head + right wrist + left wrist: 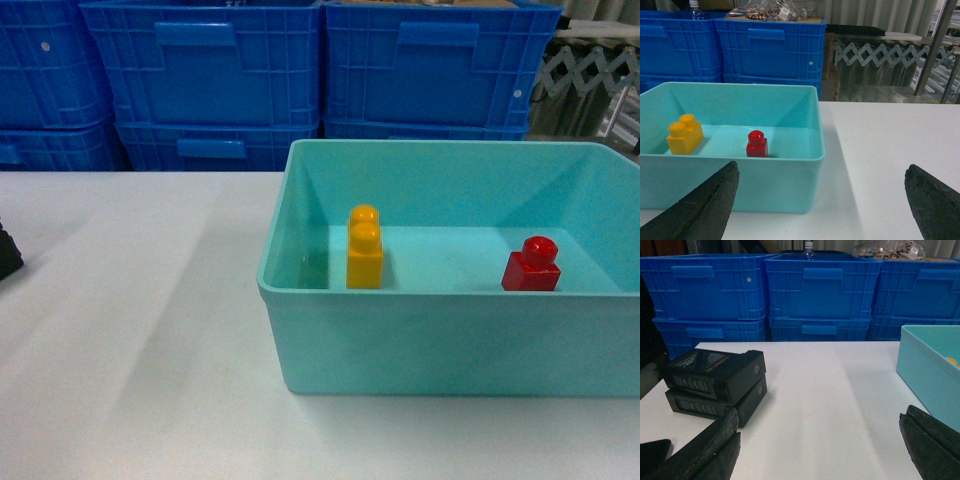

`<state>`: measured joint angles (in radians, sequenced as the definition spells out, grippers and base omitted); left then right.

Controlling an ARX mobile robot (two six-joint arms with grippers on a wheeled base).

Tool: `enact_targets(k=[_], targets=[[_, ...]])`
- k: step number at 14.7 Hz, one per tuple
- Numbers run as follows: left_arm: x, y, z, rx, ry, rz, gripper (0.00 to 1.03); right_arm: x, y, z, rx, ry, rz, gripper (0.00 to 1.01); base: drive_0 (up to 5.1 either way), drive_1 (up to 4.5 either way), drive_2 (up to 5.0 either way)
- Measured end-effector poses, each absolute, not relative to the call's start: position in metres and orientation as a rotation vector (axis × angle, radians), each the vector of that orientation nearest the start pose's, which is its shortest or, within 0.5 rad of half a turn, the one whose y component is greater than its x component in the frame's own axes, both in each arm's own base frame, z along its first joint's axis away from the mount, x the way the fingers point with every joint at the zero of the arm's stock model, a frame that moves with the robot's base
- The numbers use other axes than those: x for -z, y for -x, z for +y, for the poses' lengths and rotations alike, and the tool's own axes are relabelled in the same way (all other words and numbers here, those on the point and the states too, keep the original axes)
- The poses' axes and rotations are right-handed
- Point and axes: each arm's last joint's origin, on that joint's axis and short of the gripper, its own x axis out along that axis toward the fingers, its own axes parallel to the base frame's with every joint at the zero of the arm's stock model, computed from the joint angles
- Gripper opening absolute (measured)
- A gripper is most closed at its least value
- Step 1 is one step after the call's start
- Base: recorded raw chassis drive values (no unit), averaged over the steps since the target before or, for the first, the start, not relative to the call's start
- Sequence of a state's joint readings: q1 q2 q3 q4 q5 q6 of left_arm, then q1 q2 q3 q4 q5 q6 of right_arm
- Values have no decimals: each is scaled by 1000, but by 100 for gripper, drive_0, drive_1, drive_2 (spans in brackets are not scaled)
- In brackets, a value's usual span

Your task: Pick red block from blue box to shelf

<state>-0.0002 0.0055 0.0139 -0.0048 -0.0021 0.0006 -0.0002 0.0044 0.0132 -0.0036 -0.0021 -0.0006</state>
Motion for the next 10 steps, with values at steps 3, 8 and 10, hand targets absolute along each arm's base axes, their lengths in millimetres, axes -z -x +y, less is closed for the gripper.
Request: enact_targets(k=[3, 8, 10], targets=[[-167, -97, 0, -2, -1, -4, 98, -167, -97, 0, -2, 1, -5, 98, 0, 0, 0], [-167, -97, 0, -2, -1, -4, 98, -167, -97, 0, -2, 1, -5, 98, 0, 0, 0], [-167, -97, 0, -2, -1, -4, 98, -167, -97, 0, -2, 1, -5, 98, 0, 0, 0]])
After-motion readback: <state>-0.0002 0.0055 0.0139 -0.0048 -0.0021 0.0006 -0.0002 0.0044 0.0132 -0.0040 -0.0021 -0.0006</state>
